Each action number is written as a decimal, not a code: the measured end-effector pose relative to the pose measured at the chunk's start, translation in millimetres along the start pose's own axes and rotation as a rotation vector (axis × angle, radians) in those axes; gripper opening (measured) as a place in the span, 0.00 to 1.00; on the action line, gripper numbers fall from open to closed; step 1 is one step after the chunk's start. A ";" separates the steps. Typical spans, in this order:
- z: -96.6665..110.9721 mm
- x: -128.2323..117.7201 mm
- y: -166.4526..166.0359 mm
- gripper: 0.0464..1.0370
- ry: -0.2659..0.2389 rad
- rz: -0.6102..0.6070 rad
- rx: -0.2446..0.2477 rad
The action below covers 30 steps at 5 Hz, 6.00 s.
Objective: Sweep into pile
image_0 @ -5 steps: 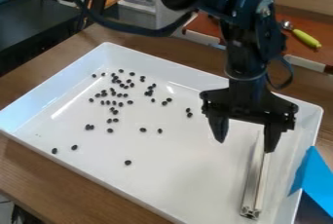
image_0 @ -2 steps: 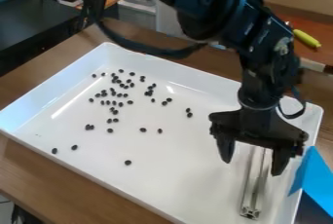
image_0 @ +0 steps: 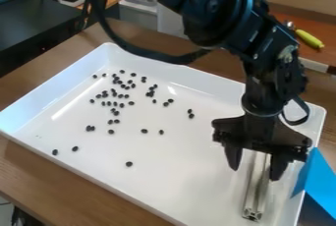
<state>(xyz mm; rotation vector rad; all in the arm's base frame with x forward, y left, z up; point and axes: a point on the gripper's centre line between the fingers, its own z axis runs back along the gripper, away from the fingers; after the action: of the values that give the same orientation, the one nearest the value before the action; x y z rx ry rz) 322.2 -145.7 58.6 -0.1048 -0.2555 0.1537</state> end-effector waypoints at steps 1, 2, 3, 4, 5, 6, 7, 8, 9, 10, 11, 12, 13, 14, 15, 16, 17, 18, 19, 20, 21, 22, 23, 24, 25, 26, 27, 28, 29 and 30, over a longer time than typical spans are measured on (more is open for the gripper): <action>-6.9 -1.5 3.6 0.35 -0.009 -0.008 0.019; -8.0 -3.0 6.0 0.33 -0.010 -0.023 0.017; -7.1 -5.3 19.6 0.33 0.010 -0.031 0.005; -4.5 -3.1 42.9 0.33 0.036 -0.028 0.000; 0.9 -2.3 75.0 0.33 0.058 -0.014 0.007; 7.8 -5.1 104.3 0.33 0.064 -0.017 0.001; 9.9 -7.0 131.8 0.33 0.046 -0.017 -0.003; 10.9 -6.0 153.1 0.33 0.024 -0.031 -0.012; 11.9 0.9 183.9 0.33 -0.016 -0.033 -0.006; 13.0 8.7 211.0 0.33 -0.037 -0.043 0.002; 17.9 10.2 245.0 0.33 -0.036 -0.057 0.010; 30.6 6.6 284.2 0.33 -0.012 -0.066 0.014; 47.4 6.7 308.9 0.33 -0.012 -0.100 0.006; 67.1 1.4 291.5 0.33 -0.012 -0.107 -0.107; 83.6 13.0 243.8 0.33 -0.041 -0.071 -0.172; 82.1 22.3 190.1 0.33 -0.026 -0.035 -0.224; 75.5 27.7 138.5 0.33 -0.026 -0.035 -0.249; 72.0 28.3 92.4 0.33 -0.037 -0.033 -0.259; 62.9 25.4 41.9 0.33 -0.023 -0.051 -0.264; 43.7 24.1 -3.4 0.33 -0.031 -0.056 -0.243; 22.7 25.5 -35.7 0.33 -0.056 -0.065 -0.237; 2.5 32.6 -47.3 0.33 -0.081 -0.075 -0.215; -10.6 42.1 -47.8 0.33 -0.106 -0.070 -0.196; -15.5 45.3 -43.8 0.33 -0.102 -0.061 -0.187; -15.9 54.2 -29.2 0.33 -0.102 -0.046 -0.180; -19.6 56.6 -10.2 0.33 -0.078 -0.042 -0.170; -19.9 61.2 12.2 0.33 -0.060 -0.043 -0.158; -20.1 64.6 32.1 0.33 -0.056 -0.034 -0.140; -18.1 69.2 61.8 0.33 -0.063 -0.018 -0.122; -12.8 71.7 96.6 0.33 -0.076 0.012 -0.112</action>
<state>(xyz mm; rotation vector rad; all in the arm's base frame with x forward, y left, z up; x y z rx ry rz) 380.8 -40.0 51.9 -0.2124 -0.3397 0.1552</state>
